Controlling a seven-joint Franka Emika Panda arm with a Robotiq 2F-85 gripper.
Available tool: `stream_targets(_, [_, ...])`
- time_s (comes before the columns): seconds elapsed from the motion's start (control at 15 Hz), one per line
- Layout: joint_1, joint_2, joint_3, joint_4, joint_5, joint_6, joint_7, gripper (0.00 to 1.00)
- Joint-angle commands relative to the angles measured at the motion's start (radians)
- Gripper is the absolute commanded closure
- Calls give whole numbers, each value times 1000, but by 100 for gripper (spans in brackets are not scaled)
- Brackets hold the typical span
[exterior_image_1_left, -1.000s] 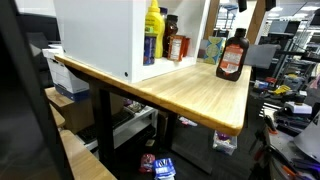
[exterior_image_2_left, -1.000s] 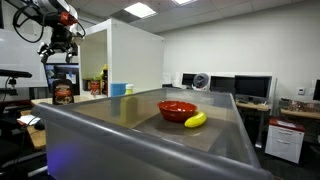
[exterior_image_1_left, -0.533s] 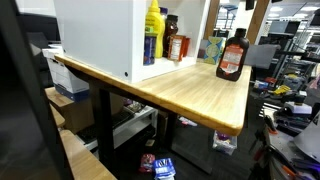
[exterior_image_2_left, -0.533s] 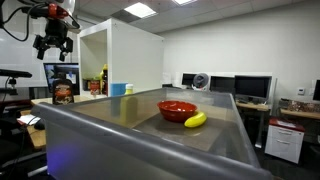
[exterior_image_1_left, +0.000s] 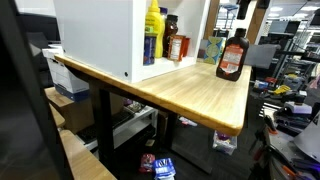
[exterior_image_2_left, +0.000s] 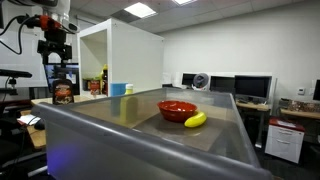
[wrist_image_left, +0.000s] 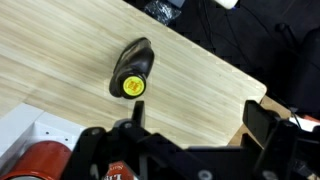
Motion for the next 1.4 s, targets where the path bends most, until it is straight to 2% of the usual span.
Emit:
stream_targets(0.0, [-16,-102,5,-129,81,174,43,0])
stream_targets(0.33, [-14,-179,13,-214,121,392,87,0])
stream_targets(0.67, [-86,-215,97,-224,21,496,256,0])
stream_targets(0.87, [-147,-220,161,-205,-72,453,367,0])
stream_targets(1.33, [-259,-206,272,-148,-236,253,603,0])
